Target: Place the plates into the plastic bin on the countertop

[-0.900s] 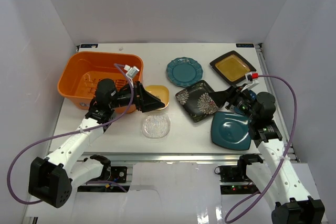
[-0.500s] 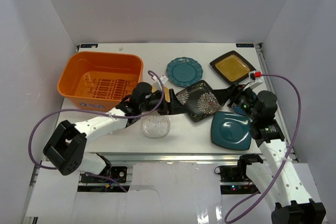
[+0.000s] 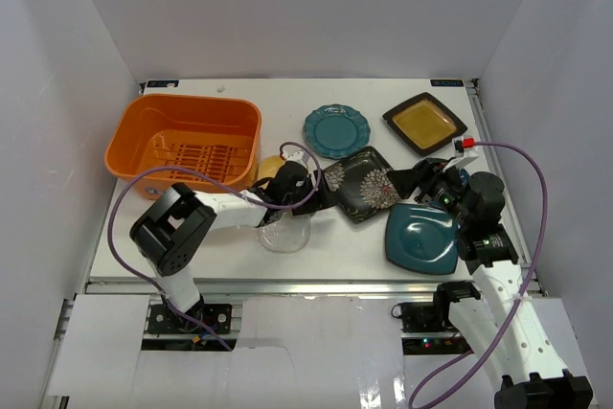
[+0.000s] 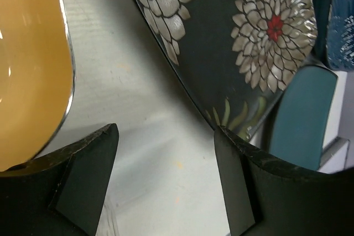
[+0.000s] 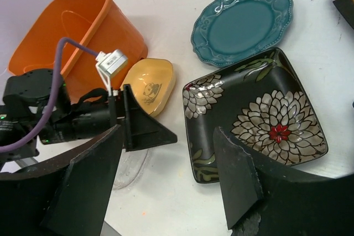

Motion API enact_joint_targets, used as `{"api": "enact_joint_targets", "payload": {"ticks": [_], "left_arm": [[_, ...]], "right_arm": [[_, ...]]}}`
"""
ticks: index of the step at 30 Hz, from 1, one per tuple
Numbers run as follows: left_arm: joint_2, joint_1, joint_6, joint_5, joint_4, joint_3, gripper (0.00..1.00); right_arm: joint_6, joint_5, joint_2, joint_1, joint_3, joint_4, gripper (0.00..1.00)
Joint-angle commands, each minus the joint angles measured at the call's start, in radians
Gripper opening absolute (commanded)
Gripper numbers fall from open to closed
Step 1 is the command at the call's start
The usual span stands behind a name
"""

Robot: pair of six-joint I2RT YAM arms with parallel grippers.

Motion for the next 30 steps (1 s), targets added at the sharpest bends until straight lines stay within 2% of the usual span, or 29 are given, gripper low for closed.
{"api": "enact_joint_targets", "payload": {"ticks": [1, 12, 19, 20, 22, 23, 25, 30], "left_arm": [[0.03, -0.021, -0.015, -0.107, 0.031, 0.072, 0.8], [0.197, -0.046, -0.064, -0.206, 0.071, 0.155, 0.66], [0.269, -0.046, -0.08, -0.294, 0.087, 0.188, 0.45], [0.271, -0.046, -0.076, -0.296, 0.094, 0.187, 0.35], [0.265, -0.046, -0.079, -0.305, 0.101, 0.175, 0.22], [0.253, -0.046, -0.078, -0.309, 0.103, 0.167, 0.1], [0.233, -0.046, -0.08, -0.32, 0.107, 0.136, 0.0], [0.108, -0.046, -0.07, -0.319, 0.147, 0.052, 0.0]], "right_arm": [[-0.003, -0.037, -0.016, 0.003, -0.011, 0.042, 0.72], [0.012, -0.055, -0.025, 0.002, -0.028, 0.052, 0.72], [0.021, -0.071, -0.021, 0.002, -0.044, 0.062, 0.72], [0.023, -0.074, -0.021, 0.003, -0.047, 0.065, 0.71], [0.023, -0.074, -0.021, 0.003, -0.055, 0.065, 0.71], [0.023, -0.074, -0.021, 0.003, -0.058, 0.065, 0.72], [0.023, -0.074, -0.019, 0.003, -0.064, 0.068, 0.71], [0.023, -0.071, -0.001, 0.003, -0.066, 0.081, 0.72]]}}
